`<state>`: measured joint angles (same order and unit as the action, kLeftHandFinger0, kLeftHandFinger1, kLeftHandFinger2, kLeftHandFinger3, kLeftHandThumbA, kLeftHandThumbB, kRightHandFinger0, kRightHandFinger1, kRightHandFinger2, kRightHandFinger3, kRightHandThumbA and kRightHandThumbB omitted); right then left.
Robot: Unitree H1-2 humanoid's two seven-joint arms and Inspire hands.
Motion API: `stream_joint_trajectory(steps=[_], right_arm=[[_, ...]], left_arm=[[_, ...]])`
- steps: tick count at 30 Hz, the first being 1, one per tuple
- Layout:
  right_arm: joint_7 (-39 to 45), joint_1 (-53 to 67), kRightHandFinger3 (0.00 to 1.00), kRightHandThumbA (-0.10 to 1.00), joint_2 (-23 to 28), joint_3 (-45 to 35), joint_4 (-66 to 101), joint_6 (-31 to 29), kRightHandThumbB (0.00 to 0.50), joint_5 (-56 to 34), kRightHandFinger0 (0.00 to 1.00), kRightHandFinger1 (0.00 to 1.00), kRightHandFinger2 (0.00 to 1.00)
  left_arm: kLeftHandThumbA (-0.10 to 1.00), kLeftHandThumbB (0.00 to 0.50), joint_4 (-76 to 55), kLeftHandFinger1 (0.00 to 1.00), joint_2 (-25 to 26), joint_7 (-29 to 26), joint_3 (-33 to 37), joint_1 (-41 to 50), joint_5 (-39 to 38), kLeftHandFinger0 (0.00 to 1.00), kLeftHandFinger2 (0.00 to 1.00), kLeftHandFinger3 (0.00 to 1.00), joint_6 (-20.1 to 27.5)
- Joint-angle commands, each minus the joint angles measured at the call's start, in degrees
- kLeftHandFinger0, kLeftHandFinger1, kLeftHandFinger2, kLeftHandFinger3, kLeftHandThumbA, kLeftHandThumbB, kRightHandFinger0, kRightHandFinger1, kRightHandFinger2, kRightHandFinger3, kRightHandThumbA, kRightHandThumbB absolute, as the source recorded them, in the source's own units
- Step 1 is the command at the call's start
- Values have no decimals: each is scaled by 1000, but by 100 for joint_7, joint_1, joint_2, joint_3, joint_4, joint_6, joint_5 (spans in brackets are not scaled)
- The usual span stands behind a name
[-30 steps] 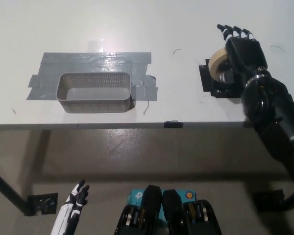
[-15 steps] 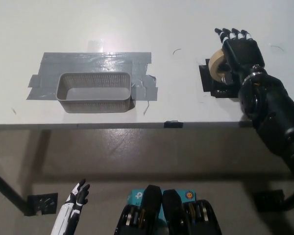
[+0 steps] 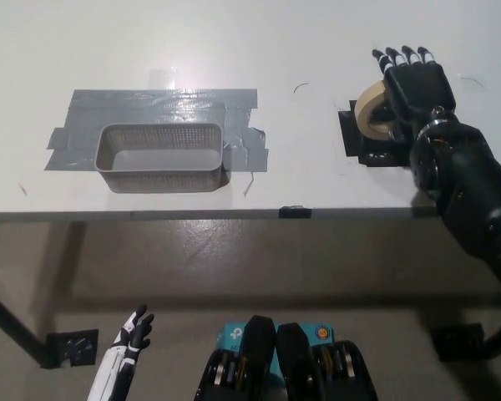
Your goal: The robot picks the tape placed on the black area with right hand and places it in the small grey container.
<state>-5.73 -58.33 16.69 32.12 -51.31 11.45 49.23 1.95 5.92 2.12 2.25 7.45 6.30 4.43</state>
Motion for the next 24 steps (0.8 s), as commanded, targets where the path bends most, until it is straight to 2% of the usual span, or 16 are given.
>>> stream_joint_trajectory(steps=[1,2,4,5,6,7,8,9,11,13,14,15,18,19,20,24], right_arm=[[-741,-417,1000,989,129,10,-62,-127,362,223,1000,1000,1000],[-1051,-423,1000,946,113,-7,-129,-244,360,233,1000,1000,1000],[-1506,-455,1000,836,104,1,-255,-524,307,241,1000,1000,1000],[-2154,-516,1000,706,89,81,-510,-783,283,341,986,859,852],[-2408,-546,830,526,83,86,-640,-1002,249,319,730,670,685],[-2670,-624,628,256,53,131,-878,-1183,219,321,426,425,465],[-2695,-655,555,31,31,159,-946,-1156,244,339,68,90,222],[-2723,-666,545,-78,6,194,-1004,-1137,283,361,3,4,78],[-2769,-709,442,-100,10,340,-1225,-1185,297,441,0,0,8],[-2818,-735,511,-100,11,429,-1410,-1264,291,451,0,0,4],[-2762,-763,561,-100,-2,486,-1514,-1201,314,479,0,0,0],[-2668,-786,674,-100,2,562,-1626,-1158,319,502,0,0,0],[-2893,-801,535,-100,38,632,-1852,-1287,330,416,0,0,0],[-3059,-772,394,-100,67,624,-1924,-1365,327,372,0,0,0],[-3112,-768,311,-100,75,615,-1968,-1420,323,329,0,0,10],[-3119,-740,273,-100,113,523,-2027,-1527,317,165,0,0,87]], left_arm=[[1000,74,-141,1000,23,-19,23,9,45,1000,1000,1000,227],[1000,74,-132,1000,29,-10,16,5,27,1000,1000,1000,224],[1000,74,-128,1000,33,-20,19,3,50,1000,1000,1000,235],[1000,71,-119,1000,36,-18,19,2,47,1000,1000,1000,241],[1000,72,-132,1000,33,-20,19,4,49,1000,1000,1000,229],[1000,71,-134,1000,28,-33,15,-12,59,1000,1000,1000,224],[1000,70,-132,1000,30,-27,13,-14,50,1000,1000,1000,227],[1000,71,-139,1000,37,-15,13,8,37,1000,1000,1000,229],[1000,65,-164,1000,40,13,22,15,14,1000,1000,1000,198],[1000,62,-180,1000,24,33,3,19,-61,1000,1000,1000,188],[1000,60,-178,1000,28,52,-8,-1,-100,1000,1000,1000,177],[1000,58,-172,1000,24,38,-16,-20,-96,1000,1000,1000,186],[1000,44,-206,1000,26,43,-25,-73,-110,1000,1000,1000,141],[1000,36,-226,1000,24,26,-29,-77,-91,1000,1000,1000,134],[1000,34,-229,1000,27,25,-32,-82,-91,1000,1000,1000,134],[1000,37,-165,1000,63,47,-47,-97,-118,1000,1000,1000,173]])
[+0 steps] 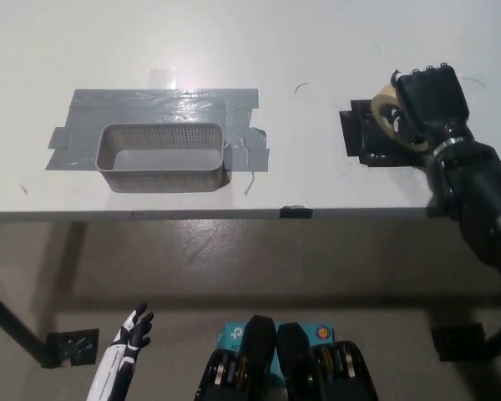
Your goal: The robot picks the tape placed on the black area with right hand and places it in the small grey container.
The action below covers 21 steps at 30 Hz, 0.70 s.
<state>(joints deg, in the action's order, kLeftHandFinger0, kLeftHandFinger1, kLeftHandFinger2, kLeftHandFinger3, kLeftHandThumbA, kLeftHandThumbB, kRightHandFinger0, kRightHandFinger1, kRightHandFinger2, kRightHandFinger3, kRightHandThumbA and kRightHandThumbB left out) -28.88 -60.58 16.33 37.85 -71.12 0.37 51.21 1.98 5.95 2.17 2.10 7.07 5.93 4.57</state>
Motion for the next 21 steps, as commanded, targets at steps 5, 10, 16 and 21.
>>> stream_joint_trajectory(steps=[5,10,16,21], right_arm=[[-1127,-553,186,-100,173,-227,2,-661,207,-194,0,59,283],[-1085,-851,166,-100,67,-523,423,-864,241,-332,0,125,533],[-1163,-1090,317,-100,-214,-436,941,-1043,241,-131,0,63,478],[-1020,-1196,225,-100,-650,-316,1325,-892,288,34,0,0,163]], left_arm=[[1000,35,-149,1000,66,28,-39,-51,-73,1000,1000,1000,193],[1000,28,-130,1000,58,3,-36,-102,-36,1000,1000,1000,192],[1000,41,-126,1000,69,13,0,-121,21,1000,1000,1000,192],[1000,12,-140,1000,70,50,17,-134,-15,1000,1000,1000,211]])
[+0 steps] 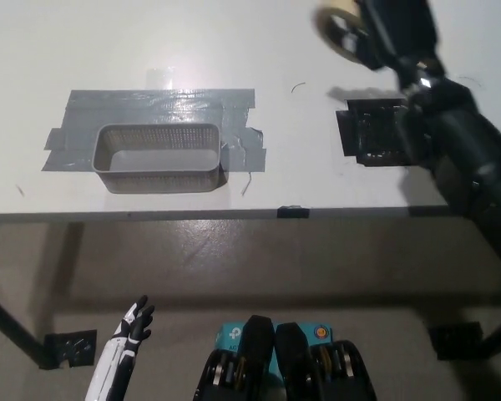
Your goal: The robot picks the tape placed on the black area with right hand and places it in the small grey container.
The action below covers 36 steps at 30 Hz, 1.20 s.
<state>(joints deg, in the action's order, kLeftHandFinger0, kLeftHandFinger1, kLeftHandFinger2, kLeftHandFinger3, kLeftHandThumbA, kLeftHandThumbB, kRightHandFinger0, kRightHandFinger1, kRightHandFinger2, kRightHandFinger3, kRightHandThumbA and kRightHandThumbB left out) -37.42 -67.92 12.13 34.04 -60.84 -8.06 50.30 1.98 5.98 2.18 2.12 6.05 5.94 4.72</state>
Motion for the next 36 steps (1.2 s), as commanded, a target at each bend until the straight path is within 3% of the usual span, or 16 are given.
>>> stream_joint_trajectory(steps=[1,3,6,8,11,13,16,19,22,24,27,28,29,33,35,36], right_arm=[[-181,-486,124,-100,-343,91,279,3,263,158,0,0,234],[-194,-581,54,-100,-648,140,143,65,233,171,0,6,451],[-257,-666,103,-100,-893,153,-42,80,210,136,0,15,568],[-388,-748,174,-100,-1157,99,-267,22,265,40,0,0,476],[-324,-860,62,-100,-1517,132,-570,138,241,34,0,0,444],[-381,-916,138,-100,-1736,145,-768,159,262,22,0,0,442],[22,-975,203,-100,-2051,180,-1012,327,202,-22,0,19,494],[-94,-980,92,-100,-2316,285,-1315,353,229,29,0,24,508],[-53,-908,293,-100,-2475,338,-1523,243,234,-18,0,49,507],[-66,-845,401,-100,-2512,363,-1627,228,265,-38,0,15,434],[-34,-762,475,-100,-2534,419,-1753,285,302,-32,0,0,378],[-24,-758,495,-100,-2531,432,-1773,306,321,-33,0,0,297],[137,-735,512,-100,-2531,467,-1831,407,279,-23,0,0,287],[232,-676,487,-100,-2488,487,-1882,396,283,-70,0,0,281],[237,-588,409,-100,-2467,487,-1913,439,264,-83,0,0,319],[272,-564,443,-94,-2457,522,-1929,501,234,-50,11,60,432]], left_arm=[[1000,16,-158,1000,66,63,14,-25,-38,1000,1000,1000,180],[997,18,-168,1000,68,79,49,-31,-5,1000,1000,1000,177],[1000,6,-178,1000,68,89,85,-35,17,1000,1000,1000,168],[1000,8,-205,1000,85,107,119,-29,39,1000,1000,1000,162],[1000,8,-169,1000,74,109,179,-43,60,1000,1000,1000,194],[1000,1,-192,1000,93,117,199,-37,60,1000,1000,1000,169],[1000,0,-215,1000,70,109,258,-49,77,1000,1000,1000,149],[1000,23,-173,1000,95,85,296,-76,102,1000,1000,1000,264],[1000,11,-190,1000,98,69,333,-94,125,1000,1000,1000,257],[1000,6,-237,1000,89,81,362,-124,132,1000,1000,1000,188],[985,9,-277,1000,100,137,360,-154,25,1000,1000,1000,133],[985,8,-289,1000,105,139,366,-165,34,1000,1000,1000,119],[992,12,-281,1000,107,126,371,-199,67,1000,1000,1000,129],[1000,21,-289,1000,144,144,403,-261,131,1000,1000,1000,148],[1000,30,-359,1000,164,164,432,-281,178,1000,1000,1000,15],[1000,31,-351,1000,158,161,432,-297,173,1000,1000,1000,33]])
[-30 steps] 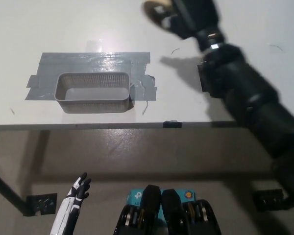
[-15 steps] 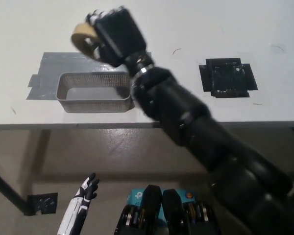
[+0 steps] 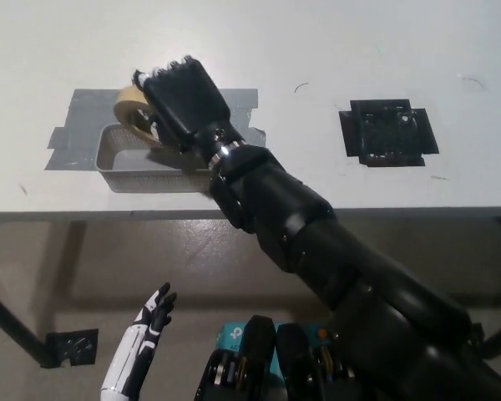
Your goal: The robot picks the tape placed on the black area with right hand and places it in the small grey container.
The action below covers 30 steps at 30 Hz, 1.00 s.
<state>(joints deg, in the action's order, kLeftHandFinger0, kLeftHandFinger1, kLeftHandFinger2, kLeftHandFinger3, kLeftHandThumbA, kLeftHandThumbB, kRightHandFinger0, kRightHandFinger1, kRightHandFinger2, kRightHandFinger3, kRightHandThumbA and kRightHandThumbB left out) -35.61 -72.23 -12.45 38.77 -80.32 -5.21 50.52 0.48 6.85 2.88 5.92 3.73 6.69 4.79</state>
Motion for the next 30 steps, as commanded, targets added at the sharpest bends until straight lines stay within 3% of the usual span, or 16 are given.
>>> stream_joint_trajectory(steps=[1,2,3,4,6,10,17,20,22,25,27,30], right_arm=[[322,-78,682,87,5,71,-15,277,196,-69,150,297,709],[346,-70,745,247,11,75,-11,287,211,-78,154,304,646],[607,-40,1000,389,20,7,-22,255,267,-175,453,619,908],[996,2,1000,534,41,-72,-29,238,370,-286,1000,1000,1000],[1349,70,1000,638,95,-119,-5,219,447,-369,1000,1000,1000],[1905,40,1000,807,217,-229,111,146,499,-529,1000,1000,1000],[3681,-206,1000,949,613,-1295,1075,-125,500,-1668,1000,1000,1000],[4826,-62,1000,992,946,-1806,2432,249,500,-2512,1000,1000,1000],[5345,-29,1000,934,1105,-2290,2991,315,500,-3287,1000,1000,1000],[6203,9,1000,956,1470,-2902,4442,1472,500,-4383,1000,1000,1000],[6407,-31,1000,952,1582,-3092,4742,1625,500,-4706,1000,1000,1000],[6564,42,1000,946,1940,-3539,5843,2331,500,-5357,1000,1000,1000]], left_arm=[[1000,22,-214,1000,66,77,49,-73,115,1000,1000,1000,30],[1000,22,-220,1000,68,82,52,-77,120,1000,1000,1000,24],[1000,21,-208,1000,64,78,52,-96,128,1000,1000,1000,48],[1000,21,-189,1000,41,75,56,-120,125,1000,1000,1000,44],[1000,10,-198,1000,48,87,60,-156,145,1000,1000,1000,10],[1000,7,-255,1000,56,112,50,-199,160,1000,1000,1000,-93],[964,17,-191,1000,105,181,-3,-293,77,1000,1000,1000,-94],[915,8,-156,1000,113,178,-12,-285,62,1000,1000,1000,-31],[909,11,-119,1000,124,171,-10,-283,81,1000,1000,1000,19],[908,15,-90,1000,117,141,-30,-303,88,1000,1000,1000,28],[917,19,-78,1000,122,143,-40,-321,77,1000,1000,1000,24],[923,29,-79,1000,97,117,-62,-357,72,1000,1000,1000,-39]])
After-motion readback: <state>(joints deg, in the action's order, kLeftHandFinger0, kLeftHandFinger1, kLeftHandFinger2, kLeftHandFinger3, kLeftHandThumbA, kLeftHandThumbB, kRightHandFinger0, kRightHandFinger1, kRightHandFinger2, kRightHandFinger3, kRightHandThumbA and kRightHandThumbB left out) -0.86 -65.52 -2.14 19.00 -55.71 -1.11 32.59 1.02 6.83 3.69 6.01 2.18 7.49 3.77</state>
